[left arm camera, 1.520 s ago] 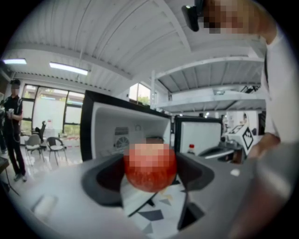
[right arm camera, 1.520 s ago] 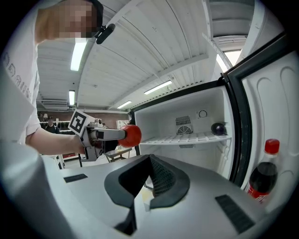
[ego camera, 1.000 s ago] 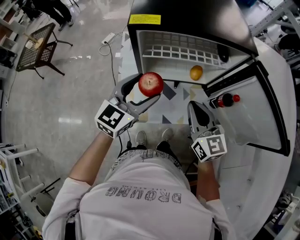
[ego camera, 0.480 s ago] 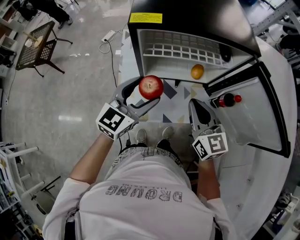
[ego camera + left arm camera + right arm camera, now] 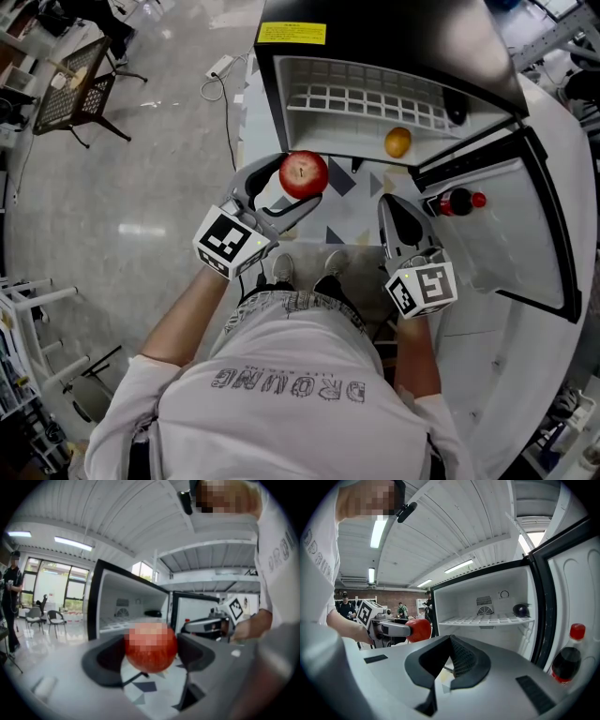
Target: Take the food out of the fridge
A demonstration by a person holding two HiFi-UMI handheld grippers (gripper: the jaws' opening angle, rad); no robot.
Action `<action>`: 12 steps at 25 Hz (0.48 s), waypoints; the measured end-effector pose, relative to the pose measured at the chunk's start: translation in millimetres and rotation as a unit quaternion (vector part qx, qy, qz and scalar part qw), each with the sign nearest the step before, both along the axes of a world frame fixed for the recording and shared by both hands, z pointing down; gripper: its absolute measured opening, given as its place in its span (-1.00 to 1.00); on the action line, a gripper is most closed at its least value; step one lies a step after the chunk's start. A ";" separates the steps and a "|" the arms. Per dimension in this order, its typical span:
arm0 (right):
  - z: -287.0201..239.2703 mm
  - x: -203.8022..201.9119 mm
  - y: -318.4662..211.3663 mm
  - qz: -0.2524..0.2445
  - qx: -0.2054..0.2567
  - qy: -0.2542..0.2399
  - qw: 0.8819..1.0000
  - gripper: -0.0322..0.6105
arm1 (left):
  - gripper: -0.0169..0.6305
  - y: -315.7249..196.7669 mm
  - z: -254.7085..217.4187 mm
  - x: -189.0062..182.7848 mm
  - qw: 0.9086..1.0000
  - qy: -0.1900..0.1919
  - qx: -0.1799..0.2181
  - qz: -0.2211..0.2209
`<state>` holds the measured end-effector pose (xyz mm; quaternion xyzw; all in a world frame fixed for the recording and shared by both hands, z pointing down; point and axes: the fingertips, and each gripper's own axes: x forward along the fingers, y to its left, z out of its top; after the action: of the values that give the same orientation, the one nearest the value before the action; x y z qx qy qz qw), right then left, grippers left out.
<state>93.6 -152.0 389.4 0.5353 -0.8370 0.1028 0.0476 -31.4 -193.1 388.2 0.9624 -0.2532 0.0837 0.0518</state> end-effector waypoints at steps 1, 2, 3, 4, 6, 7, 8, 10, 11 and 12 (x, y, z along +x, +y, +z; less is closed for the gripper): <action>0.7 -0.1 -0.4 -0.001 -0.001 0.000 1.000 -0.92 | 0.14 0.1 0.5 0.5 1.000 0.000 -0.001 0.000; 1.4 -0.4 -0.7 -0.002 -0.002 0.000 1.000 -0.92 | 0.14 0.2 0.9 1.0 1.000 -0.001 -0.002 0.000; 2.1 -0.8 -1.0 -0.003 -0.003 0.000 1.000 -0.92 | 0.14 0.2 1.2 1.3 1.000 -0.001 -0.003 0.000; 2.8 -0.9 -1.4 -0.004 -0.003 0.000 1.000 -0.92 | 0.14 0.0 1.5 1.7 1.000 -0.001 -0.003 -0.001; 4.1 -0.3 -2.4 -0.006 -0.005 0.001 1.000 -0.92 | 0.14 -0.9 2.0 2.8 1.000 -0.002 -0.004 -0.002; 4.7 0.4 -3.0 -0.006 -0.005 0.003 1.000 -0.92 | 0.14 -1.2 2.4 3.3 1.000 -0.002 -0.004 -0.002; 5.0 0.9 -3.4 -0.007 -0.005 0.004 1.000 -0.92 | 0.14 -1.4 2.7 3.6 1.000 -0.003 -0.005 -0.003; 4.8 1.4 -4.0 -0.008 -0.004 0.004 1.000 -0.92 | 0.14 -1.7 2.9 3.9 1.000 -0.004 -0.005 -0.004; 4.9 1.3 -4.2 -0.009 -0.004 0.004 1.000 -0.92 | 0.14 -1.8 2.9 4.0 1.000 -0.005 -0.005 -0.004; 5.4 1.2 -4.5 -0.009 -0.004 0.003 1.000 -0.92 | 0.14 -1.7 2.9 4.3 1.000 -0.005 -0.005 -0.004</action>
<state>94.8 -156.5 394.7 0.5276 -0.8414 0.1039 0.0534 -27.1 -194.9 391.2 0.9606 -0.2573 0.0897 0.0554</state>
